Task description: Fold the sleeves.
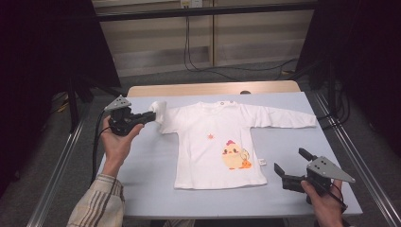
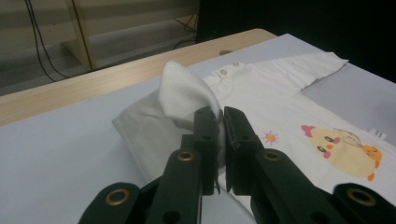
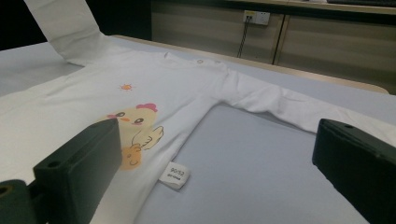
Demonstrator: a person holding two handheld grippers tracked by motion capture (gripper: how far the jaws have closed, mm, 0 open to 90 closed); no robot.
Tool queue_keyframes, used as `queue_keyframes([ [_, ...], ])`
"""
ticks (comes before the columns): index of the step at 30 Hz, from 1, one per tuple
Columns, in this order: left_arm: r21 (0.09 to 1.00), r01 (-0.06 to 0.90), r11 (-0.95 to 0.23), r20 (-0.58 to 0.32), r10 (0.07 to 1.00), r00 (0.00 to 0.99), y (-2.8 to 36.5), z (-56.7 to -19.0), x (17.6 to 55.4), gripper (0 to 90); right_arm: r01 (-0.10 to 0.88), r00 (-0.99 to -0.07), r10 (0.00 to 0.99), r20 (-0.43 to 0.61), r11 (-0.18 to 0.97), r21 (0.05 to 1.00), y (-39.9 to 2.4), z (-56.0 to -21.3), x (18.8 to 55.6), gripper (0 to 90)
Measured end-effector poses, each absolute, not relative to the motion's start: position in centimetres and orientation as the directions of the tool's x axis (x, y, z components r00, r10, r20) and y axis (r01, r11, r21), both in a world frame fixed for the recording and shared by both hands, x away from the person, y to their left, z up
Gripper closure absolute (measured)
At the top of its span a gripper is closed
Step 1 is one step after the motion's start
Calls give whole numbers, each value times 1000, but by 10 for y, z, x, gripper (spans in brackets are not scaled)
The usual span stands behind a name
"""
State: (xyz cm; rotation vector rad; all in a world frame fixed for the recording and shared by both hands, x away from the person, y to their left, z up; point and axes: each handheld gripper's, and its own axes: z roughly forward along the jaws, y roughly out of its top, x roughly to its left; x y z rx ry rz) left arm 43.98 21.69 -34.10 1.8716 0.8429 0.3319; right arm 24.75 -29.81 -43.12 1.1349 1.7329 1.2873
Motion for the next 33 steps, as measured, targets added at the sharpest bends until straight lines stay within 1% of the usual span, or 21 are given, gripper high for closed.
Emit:
queue_keyframes([
  [15, 883, 382, -274, -131, 636, 760, 189, -336, 437, 845, 243, -381, 924, -20, 121, 962, -298, -431, 247, 12],
  [22, 881, 363, -303, -110, 616, 780, 176, -335, 435, 845, 243, -381, 924, -21, 122, 962, -299, -431, 247, 13],
  [33, 885, 347, -310, -108, 588, 802, 157, -335, 433, 845, 242, -389, 921, -21, 124, 962, -298, -431, 247, 13],
])
